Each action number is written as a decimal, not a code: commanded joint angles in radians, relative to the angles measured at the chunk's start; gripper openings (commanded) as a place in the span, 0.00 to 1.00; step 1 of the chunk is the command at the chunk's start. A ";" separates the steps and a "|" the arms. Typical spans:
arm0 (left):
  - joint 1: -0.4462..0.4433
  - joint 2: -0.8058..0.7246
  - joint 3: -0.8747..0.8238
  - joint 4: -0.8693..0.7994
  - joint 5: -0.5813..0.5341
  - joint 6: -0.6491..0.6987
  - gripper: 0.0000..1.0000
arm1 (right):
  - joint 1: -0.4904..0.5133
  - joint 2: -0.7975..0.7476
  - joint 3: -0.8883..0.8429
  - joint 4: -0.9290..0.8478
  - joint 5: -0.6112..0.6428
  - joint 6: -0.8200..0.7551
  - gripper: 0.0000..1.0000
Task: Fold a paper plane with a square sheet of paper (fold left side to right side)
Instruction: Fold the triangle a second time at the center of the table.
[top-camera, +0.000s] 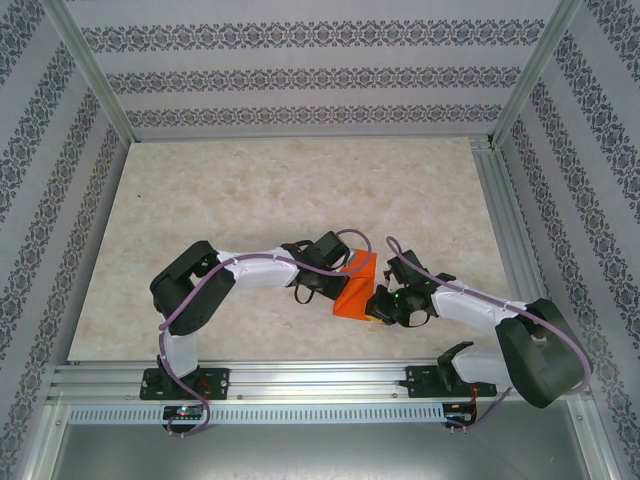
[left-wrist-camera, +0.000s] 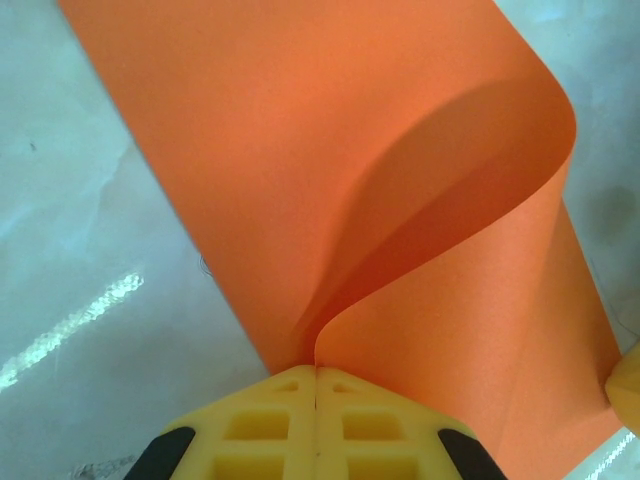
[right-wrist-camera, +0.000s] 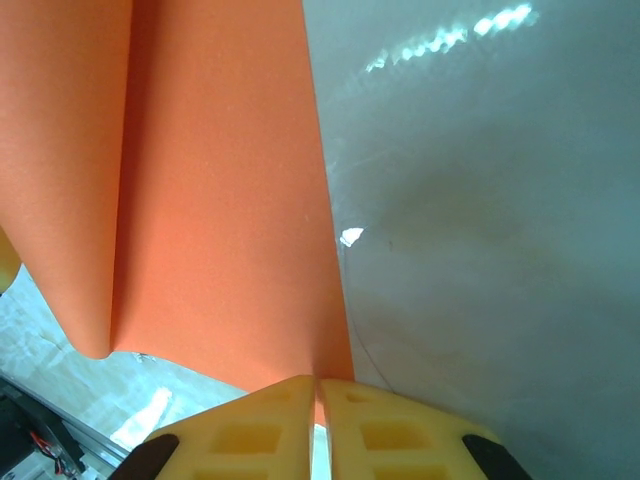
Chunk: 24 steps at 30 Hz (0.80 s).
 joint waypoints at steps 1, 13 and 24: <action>0.013 -0.013 -0.009 -0.007 0.004 0.020 0.03 | 0.004 -0.034 0.013 0.013 0.017 -0.014 0.16; 0.013 -0.013 -0.017 0.008 0.022 0.011 0.04 | -0.085 -0.103 0.005 0.281 -0.061 0.141 0.15; 0.013 -0.012 -0.018 0.014 0.026 0.005 0.04 | -0.019 0.031 0.060 0.374 -0.010 0.190 0.14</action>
